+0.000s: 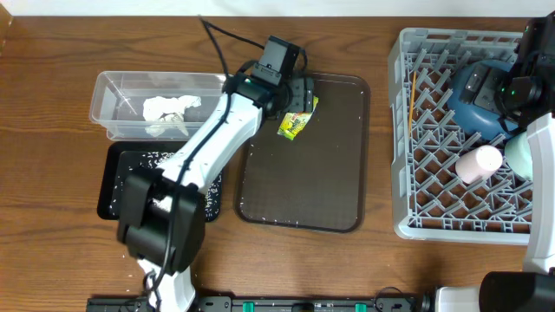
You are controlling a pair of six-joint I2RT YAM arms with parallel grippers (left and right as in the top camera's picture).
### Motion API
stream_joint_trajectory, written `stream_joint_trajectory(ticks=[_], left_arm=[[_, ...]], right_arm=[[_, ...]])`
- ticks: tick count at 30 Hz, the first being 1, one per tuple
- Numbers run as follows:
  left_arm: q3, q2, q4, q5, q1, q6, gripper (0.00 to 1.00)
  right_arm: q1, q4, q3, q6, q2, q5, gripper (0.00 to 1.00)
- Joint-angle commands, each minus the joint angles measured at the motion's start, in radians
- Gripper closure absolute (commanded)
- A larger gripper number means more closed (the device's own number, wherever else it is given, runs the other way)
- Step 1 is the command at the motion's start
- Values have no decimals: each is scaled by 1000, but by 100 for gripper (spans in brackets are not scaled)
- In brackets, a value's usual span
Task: Sort waste into correct bins and load items into the dishwasher rack
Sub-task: 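Close the left gripper on the Pandan wrapper and lift it, then carry the wrapper left and drop it into the clear container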
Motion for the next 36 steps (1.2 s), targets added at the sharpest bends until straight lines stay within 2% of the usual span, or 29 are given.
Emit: stream_joint_trajectory(ticks=[1,13,29,31,36], left_arm=[[0,72,8,5,-2,179,16],[0,208,44,2,-2,193,15],[-6,251,2,10,-14,185,16],[-6,264,-2,10,-13,185,20],[-6,288,-2,10,-13,185,44]], right_arm=[[-5,-1,0,14,1,3,1],[-5,-1,0,14,1,3,1],[-5,-1,0,14,1,3,1],[-5,-1,0,14,1,3,1],[-5,-1,0,14,1,3,1]])
